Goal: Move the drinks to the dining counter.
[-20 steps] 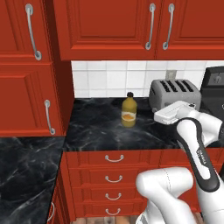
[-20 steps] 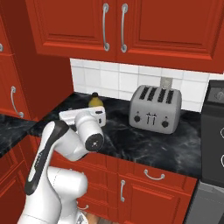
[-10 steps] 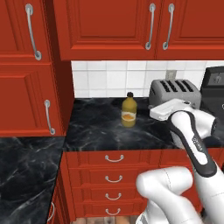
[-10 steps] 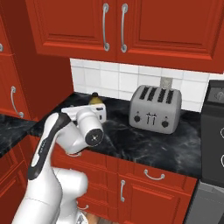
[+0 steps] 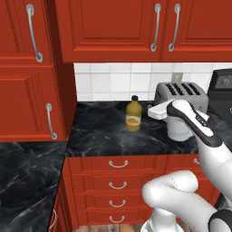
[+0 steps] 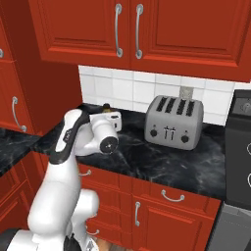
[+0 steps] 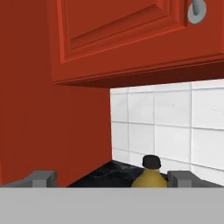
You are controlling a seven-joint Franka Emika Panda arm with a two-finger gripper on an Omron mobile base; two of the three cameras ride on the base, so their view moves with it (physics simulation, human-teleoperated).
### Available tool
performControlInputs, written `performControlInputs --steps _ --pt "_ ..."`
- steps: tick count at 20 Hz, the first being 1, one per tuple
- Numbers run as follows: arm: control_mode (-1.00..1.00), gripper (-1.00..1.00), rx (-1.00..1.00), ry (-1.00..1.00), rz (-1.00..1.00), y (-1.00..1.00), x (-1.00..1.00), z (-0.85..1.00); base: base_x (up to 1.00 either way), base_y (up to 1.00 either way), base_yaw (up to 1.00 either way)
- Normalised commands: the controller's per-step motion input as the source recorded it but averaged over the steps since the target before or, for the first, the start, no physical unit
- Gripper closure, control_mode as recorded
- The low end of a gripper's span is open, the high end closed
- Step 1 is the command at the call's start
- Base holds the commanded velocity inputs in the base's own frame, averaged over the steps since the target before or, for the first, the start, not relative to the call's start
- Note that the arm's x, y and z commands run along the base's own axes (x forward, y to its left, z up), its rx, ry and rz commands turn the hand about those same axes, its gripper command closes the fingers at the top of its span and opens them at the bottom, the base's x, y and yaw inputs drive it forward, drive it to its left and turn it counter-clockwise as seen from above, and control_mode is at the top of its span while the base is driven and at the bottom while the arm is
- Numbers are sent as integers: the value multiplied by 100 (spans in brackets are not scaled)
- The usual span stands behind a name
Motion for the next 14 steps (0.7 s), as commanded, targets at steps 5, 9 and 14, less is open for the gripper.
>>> performControlInputs --steps 5,9,14 --pt "-100 -100 0 -6 2 0 28 -13 0 0 0" --pt "-100 -100 0 -3 3 0 28 -4 0 0 0" --pt "-100 -100 0 0 2 0 28 -1 0 0 0"
